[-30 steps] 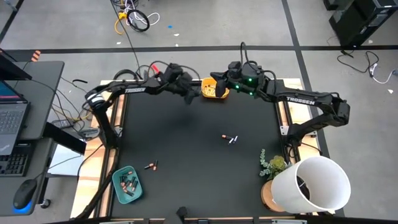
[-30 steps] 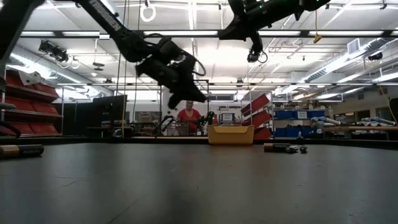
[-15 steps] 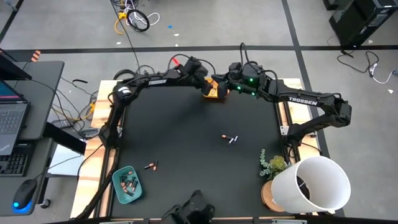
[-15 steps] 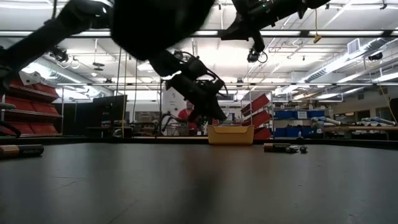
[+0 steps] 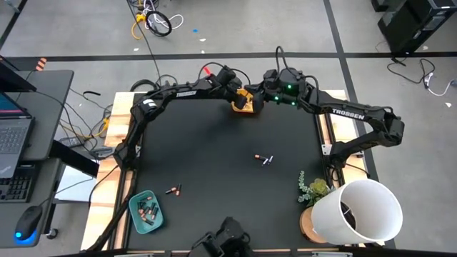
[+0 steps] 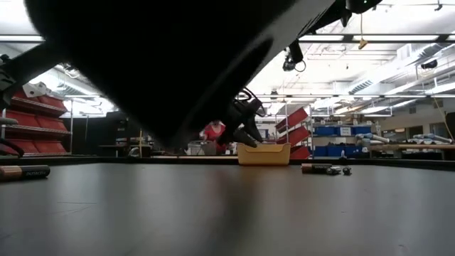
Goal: Sort batteries
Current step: Put the black battery into the green bin
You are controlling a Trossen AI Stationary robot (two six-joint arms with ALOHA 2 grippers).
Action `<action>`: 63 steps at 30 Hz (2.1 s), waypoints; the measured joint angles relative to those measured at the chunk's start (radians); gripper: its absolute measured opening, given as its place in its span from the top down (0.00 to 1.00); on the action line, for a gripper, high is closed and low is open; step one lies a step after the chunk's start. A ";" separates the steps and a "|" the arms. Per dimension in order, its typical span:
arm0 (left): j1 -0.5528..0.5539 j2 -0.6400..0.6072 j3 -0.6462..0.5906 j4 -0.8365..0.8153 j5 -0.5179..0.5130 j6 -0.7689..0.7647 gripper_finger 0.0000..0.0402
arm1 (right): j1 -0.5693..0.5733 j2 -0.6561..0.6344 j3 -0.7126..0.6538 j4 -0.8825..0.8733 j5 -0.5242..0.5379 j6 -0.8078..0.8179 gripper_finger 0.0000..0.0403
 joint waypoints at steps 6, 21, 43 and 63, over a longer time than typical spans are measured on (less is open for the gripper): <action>-0.003 -0.019 0.032 -0.063 0.033 -0.017 0.58 | -0.030 -0.003 0.000 0.003 -0.029 -0.020 1.00; -0.063 -0.378 0.027 -0.401 -0.160 0.430 0.70 | 0.069 -0.066 -0.005 -0.478 -0.154 -0.044 0.99; -0.206 -1.054 -0.776 -0.606 -0.138 0.228 0.70 | 0.241 -0.064 -0.279 -0.343 0.091 0.155 0.82; -0.801 -1.193 -0.879 -0.838 -0.206 -0.611 0.69 | 0.272 -0.064 -0.279 -0.097 0.025 0.032 0.83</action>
